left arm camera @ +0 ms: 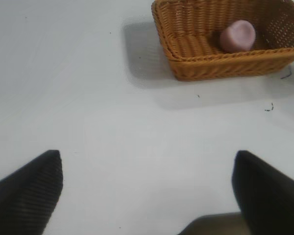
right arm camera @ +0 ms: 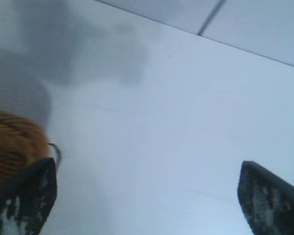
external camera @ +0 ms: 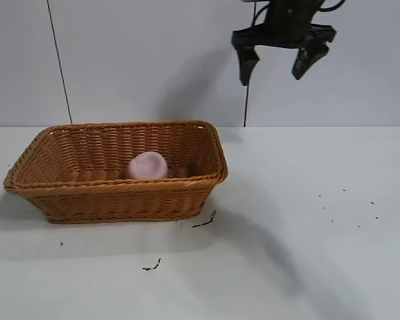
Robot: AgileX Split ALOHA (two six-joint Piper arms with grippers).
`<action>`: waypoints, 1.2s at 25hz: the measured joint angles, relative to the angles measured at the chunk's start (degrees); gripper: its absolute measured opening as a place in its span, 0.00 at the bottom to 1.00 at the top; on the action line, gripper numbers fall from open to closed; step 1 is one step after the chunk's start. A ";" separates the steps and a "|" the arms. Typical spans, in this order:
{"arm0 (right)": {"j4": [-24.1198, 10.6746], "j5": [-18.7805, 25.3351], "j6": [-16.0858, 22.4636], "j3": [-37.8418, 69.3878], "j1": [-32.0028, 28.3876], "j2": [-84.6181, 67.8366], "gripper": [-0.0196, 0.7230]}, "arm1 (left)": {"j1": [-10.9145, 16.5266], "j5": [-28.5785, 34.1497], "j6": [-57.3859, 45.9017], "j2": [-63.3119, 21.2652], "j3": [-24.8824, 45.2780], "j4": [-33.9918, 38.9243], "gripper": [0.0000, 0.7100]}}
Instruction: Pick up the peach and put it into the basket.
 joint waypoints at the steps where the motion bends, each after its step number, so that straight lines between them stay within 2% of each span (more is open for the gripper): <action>1: 0.02 0.00 0.00 0.00 -0.58 -0.16 0.95 | 0.00 0.00 0.00 0.00 0.00 0.00 0.97; 7: 0.55 0.00 0.00 4.39 -1.01 -4.44 0.95 | 0.00 0.00 0.00 0.00 0.00 0.00 0.97; 13: 0.68 0.07 0.00 17.04 -0.59 -14.90 0.95 | 0.00 0.00 0.00 0.00 0.00 0.00 0.97; 30: 0.41 0.10 0.00 72.85 -0.59 -71.82 0.95 | 0.00 0.00 0.00 0.00 0.00 0.00 0.97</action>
